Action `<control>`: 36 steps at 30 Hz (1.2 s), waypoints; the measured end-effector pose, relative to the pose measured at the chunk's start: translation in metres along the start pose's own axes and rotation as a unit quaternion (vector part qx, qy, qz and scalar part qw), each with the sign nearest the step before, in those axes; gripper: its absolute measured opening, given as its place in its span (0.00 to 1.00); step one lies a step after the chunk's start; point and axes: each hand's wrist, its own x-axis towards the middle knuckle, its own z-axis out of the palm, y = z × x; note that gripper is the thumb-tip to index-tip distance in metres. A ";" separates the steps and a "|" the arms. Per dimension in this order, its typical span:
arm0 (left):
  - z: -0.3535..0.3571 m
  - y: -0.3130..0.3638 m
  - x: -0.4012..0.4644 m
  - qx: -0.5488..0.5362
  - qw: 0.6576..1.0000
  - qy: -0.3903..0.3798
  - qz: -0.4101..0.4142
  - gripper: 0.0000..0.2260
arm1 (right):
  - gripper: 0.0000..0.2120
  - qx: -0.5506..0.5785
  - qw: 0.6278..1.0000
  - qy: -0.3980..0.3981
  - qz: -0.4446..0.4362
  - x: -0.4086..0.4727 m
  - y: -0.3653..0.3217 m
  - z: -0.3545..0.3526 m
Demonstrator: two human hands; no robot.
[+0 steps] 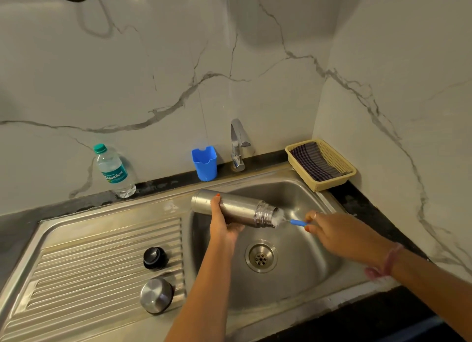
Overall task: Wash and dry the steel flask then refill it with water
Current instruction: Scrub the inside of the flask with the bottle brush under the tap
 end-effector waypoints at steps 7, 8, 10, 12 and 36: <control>0.005 -0.008 -0.007 0.012 1.000 -0.002 -0.014 0.26 | 0.16 -0.059 0.996 0.069 -0.025 0.006 -0.019 0.035; 0.003 -0.009 -0.008 0.007 1.000 -0.003 -0.015 0.26 | 0.16 -0.025 0.997 0.071 -0.016 0.007 -0.019 0.034; -0.003 -0.010 -0.009 -0.005 1.000 0.003 -0.014 0.26 | 0.15 0.058 0.998 0.026 0.026 0.008 -0.012 0.024; -0.008 -0.011 -0.008 -0.019 1.000 0.009 -0.012 0.26 | 0.15 0.125 0.990 -0.036 0.062 0.009 -0.003 0.010; -0.006 -0.024 -0.011 -0.020 0.999 -0.034 -0.030 0.20 | 0.14 -0.039 0.996 0.079 0.003 0.021 -0.020 0.035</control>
